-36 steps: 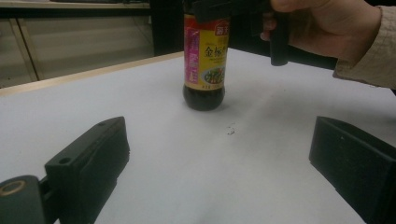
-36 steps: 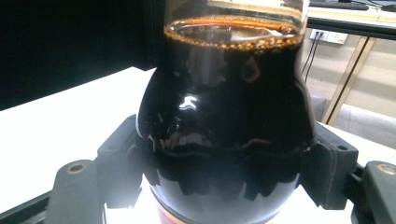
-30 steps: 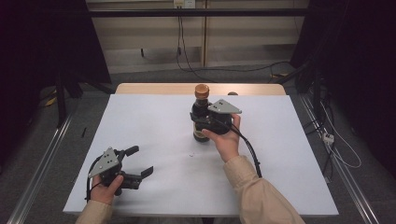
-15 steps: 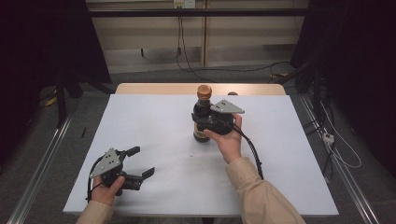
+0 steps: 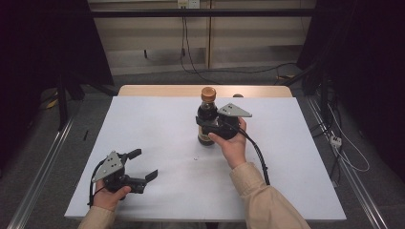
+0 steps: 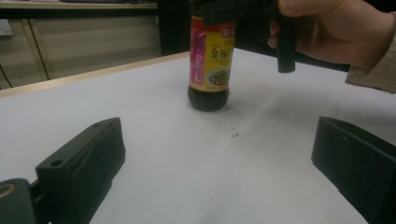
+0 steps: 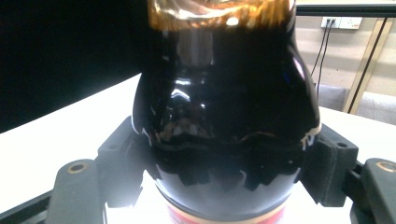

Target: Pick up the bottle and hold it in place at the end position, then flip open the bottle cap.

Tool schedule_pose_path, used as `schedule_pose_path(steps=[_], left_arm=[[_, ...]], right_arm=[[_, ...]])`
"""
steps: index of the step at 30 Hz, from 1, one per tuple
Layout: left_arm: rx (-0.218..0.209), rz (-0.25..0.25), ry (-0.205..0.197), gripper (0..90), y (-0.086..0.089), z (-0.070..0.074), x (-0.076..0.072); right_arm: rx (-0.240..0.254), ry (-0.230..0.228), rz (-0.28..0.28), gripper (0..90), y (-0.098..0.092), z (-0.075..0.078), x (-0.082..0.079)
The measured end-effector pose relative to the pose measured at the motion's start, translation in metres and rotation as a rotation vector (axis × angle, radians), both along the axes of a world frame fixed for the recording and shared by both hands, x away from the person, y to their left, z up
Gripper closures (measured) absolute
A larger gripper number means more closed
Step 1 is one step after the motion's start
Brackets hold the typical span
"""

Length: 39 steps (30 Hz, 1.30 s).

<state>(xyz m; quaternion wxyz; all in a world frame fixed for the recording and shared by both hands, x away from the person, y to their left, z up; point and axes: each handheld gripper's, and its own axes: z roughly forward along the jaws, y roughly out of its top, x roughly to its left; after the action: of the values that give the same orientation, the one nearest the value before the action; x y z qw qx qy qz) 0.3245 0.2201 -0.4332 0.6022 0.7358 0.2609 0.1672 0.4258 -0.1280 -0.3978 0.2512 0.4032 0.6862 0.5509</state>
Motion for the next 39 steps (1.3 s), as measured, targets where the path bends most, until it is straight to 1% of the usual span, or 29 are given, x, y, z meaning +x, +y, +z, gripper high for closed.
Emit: schedule_pose_path(steps=[2,4,6,7,8,11,15,16,18,20,21,22,24,25,26,27,29,31,33,35,36,39], left_arm=[[0.005,0.010,0.009,2.3,-0.003,0.000,0.001],[0.022,0.017,0.014,2.3,-0.004,0.001,0.002],[0.008,0.031,0.035,2.7,-0.006,0.002,0.003],[0.004,0.033,0.037,3.0,-0.006,0.003,0.003],[0.008,0.034,0.030,3.0,-0.006,0.004,0.003],[0.005,0.026,0.033,4.0,-0.006,0.007,0.005],[0.026,0.033,0.038,4.6,-0.008,0.009,0.007],[0.021,0.035,0.045,4.8,-0.009,0.010,0.008],[0.017,0.043,0.048,5.0,-0.009,0.011,0.009],[0.031,0.041,0.038,5.4,-0.008,0.013,0.011],[0.025,0.046,0.042,5.4,-0.008,0.014,0.011],[0.028,0.042,0.041,5.4,-0.008,0.015,0.011],[0.021,0.044,0.050,5.6,-0.008,0.017,0.012],[0.026,0.036,0.050,5.6,-0.008,0.017,0.013],[0.019,0.026,0.055,5.7,-0.008,0.018,0.013],[0.014,0.027,0.061,5.7,-0.009,0.018,0.014],[0.029,0.028,0.061,5.7,-0.010,0.020,0.015],[0.022,0.029,0.075,5.8,-0.012,0.021,0.018],[0.026,0.027,0.077,5.8,-0.013,0.022,0.019],[0.018,0.014,0.081,5.8,-0.016,0.024,0.022],[0.023,0.012,0.078,6.8,-0.017,0.025,0.023],[0.017,0.002,0.079,8.4,-0.019,0.029,0.026]], right_arm=[[-0.001,0.003,0.000,26.4,0.000,0.000,0.000],[-0.004,0.003,0.002,26.4,0.000,0.001,0.000],[-0.004,0.003,0.003,26.4,-0.001,0.000,0.000],[-0.004,0.003,0.002,26.4,0.000,0.000,0.000],[-0.005,0.001,0.000,26.4,0.000,0.000,0.000],[-0.002,0.001,-0.001,26.4,0.000,0.000,0.000],[-0.005,0.002,0.000,26.6,0.000,0.000,0.000],[-0.005,0.000,0.000,26.6,0.000,0.000,0.000],[-0.007,-0.004,0.003,26.7,0.000,-0.001,0.001],[-0.001,-0.005,0.006,26.7,0.000,-0.001,0.001],[0.000,-0.006,0.007,26.7,0.000,-0.001,0.001],[-0.003,-0.008,0.007,26.8,0.000,-0.001,0.001],[-0.008,-0.009,0.005,26.8,0.000,-0.001,0.001],[-0.008,-0.008,0.005,26.8,0.000,-0.001,0.001],[-0.008,-0.008,0.005,26.8,0.000,-0.001,0.001],[-0.006,-0.006,0.004,26.8,0.000,-0.001,0.001],[-0.005,-0.005,0.007,26.8,0.000,-0.001,0.001],[-0.008,-0.006,0.009,26.8,-0.001,-0.001,0.001],[-0.009,-0.005,0.008,26.8,-0.001,-0.001,0.001],[-0.009,-0.006,0.006,26.8,0.000,-0.001,0.001],[-0.009,-0.005,0.005,26.8,0.000,-0.001,0.001],[-0.010,-0.003,0.005,26.9,0.000,-0.001,0.001]])
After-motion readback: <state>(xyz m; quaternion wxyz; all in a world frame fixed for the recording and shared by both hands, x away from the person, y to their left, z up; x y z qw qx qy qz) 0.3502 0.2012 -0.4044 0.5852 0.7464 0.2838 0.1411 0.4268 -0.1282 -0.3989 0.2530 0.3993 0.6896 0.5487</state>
